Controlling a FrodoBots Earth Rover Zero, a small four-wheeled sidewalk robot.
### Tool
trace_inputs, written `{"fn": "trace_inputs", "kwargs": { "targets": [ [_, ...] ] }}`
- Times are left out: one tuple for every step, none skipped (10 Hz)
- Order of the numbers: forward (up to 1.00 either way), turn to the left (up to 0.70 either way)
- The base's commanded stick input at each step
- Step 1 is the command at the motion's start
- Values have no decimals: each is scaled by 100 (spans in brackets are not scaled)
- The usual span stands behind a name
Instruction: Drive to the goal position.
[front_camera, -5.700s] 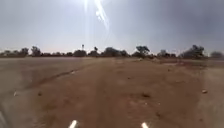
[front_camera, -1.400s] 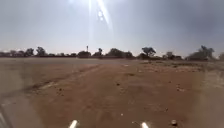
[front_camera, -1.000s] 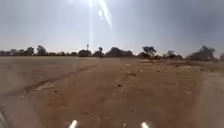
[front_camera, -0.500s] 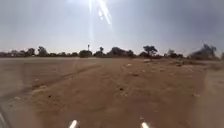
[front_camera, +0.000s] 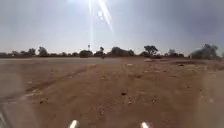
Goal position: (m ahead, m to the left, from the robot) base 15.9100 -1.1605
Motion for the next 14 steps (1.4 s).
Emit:
{"fn": "trace_inputs", "kwargs": {
  "targets": [
    [50, 0],
    [50, 0],
    [50, 0],
    [50, 0],
    [50, 0],
    [50, 0],
    [50, 0],
    [50, 0],
    [50, 0],
    [50, 0],
    [50, 0],
    [50, 0],
    [50, 0],
    [50, 0]
  ]
}}
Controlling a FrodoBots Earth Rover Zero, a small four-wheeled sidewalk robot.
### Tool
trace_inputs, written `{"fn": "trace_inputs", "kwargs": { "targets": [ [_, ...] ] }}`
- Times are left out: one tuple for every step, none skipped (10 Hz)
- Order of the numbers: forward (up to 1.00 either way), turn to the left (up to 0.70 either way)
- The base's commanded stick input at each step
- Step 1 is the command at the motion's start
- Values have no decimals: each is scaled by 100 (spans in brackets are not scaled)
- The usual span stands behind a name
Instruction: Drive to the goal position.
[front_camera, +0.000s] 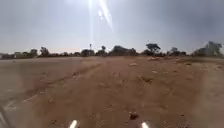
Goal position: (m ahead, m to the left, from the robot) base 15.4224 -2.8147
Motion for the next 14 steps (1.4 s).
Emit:
{"fn": "trace_inputs", "kwargs": {
  "targets": [
    [50, 0],
    [50, 0],
    [50, 0],
    [50, 0],
    [50, 0],
    [50, 0],
    [50, 0],
    [50, 0],
    [50, 0],
    [50, 0],
    [50, 0],
    [50, 0],
    [50, 0],
    [50, 0]
  ]
}}
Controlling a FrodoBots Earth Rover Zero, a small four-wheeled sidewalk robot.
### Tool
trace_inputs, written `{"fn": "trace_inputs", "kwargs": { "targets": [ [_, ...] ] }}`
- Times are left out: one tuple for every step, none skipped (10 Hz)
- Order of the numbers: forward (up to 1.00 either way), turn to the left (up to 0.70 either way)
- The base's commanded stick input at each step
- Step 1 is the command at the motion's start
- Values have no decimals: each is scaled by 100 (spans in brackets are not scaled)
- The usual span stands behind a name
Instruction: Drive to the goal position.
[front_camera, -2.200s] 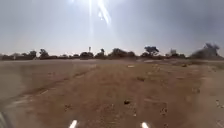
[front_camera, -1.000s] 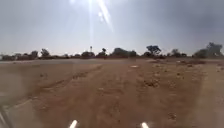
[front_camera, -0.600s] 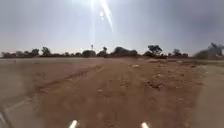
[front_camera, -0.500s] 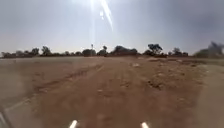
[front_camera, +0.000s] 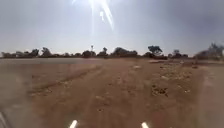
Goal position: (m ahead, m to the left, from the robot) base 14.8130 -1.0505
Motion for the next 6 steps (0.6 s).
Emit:
{"fn": "trace_inputs", "kwargs": {
  "targets": [
    [50, 0],
    [50, 0],
    [50, 0],
    [50, 0],
    [50, 0],
    [50, 0]
  ]
}}
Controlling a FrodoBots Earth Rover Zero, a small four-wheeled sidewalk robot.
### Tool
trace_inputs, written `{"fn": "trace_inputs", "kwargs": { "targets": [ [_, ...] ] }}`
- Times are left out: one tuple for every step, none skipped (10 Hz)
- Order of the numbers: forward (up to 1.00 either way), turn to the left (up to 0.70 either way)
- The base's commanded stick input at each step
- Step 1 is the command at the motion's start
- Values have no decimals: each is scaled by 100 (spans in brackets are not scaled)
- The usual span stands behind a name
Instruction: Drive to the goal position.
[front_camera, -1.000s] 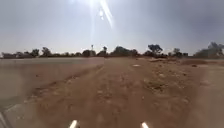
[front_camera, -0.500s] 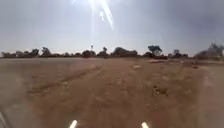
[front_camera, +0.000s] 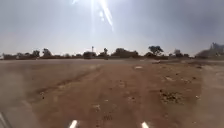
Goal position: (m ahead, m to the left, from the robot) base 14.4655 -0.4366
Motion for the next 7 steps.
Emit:
{"fn": "trace_inputs", "kwargs": {
  "targets": [
    [50, 0],
    [50, 0],
    [50, 0],
    [50, 0],
    [50, 0],
    [50, 0],
    [50, 0]
  ]
}}
